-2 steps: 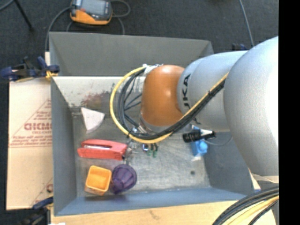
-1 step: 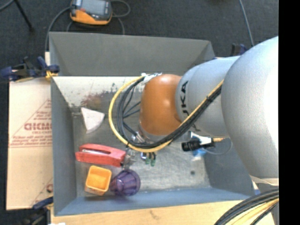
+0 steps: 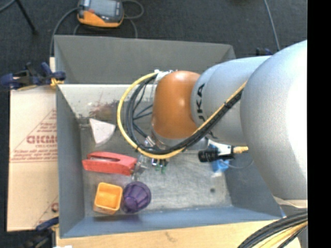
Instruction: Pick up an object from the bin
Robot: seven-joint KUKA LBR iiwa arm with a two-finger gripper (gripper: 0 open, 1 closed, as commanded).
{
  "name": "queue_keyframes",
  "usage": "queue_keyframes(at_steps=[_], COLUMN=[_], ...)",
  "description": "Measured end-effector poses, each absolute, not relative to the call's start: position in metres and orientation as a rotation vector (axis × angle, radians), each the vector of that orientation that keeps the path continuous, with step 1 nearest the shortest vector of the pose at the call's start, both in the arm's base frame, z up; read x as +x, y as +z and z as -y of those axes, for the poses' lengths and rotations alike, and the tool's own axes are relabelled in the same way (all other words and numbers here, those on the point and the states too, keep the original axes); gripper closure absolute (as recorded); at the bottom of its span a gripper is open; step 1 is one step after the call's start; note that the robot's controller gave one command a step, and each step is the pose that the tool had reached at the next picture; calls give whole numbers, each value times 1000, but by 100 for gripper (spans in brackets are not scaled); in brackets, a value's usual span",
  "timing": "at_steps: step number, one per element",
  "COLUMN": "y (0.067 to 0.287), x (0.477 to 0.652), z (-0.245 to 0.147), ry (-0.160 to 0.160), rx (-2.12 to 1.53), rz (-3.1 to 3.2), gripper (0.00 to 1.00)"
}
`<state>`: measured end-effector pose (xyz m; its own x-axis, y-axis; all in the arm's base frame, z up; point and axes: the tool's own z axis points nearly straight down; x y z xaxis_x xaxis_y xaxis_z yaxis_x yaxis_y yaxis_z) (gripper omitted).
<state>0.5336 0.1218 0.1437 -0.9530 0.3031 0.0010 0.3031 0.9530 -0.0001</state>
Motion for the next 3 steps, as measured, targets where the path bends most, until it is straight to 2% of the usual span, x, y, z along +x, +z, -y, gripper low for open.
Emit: queue_keyframes(at_steps=[1,2,3], y=[201,252,250], x=[551,542,542], z=[-115,-199,-196], ry=[4,-4,-2], rx=[-333,548,540], rz=[3122,3101,3099], gripper=[100,0,0])
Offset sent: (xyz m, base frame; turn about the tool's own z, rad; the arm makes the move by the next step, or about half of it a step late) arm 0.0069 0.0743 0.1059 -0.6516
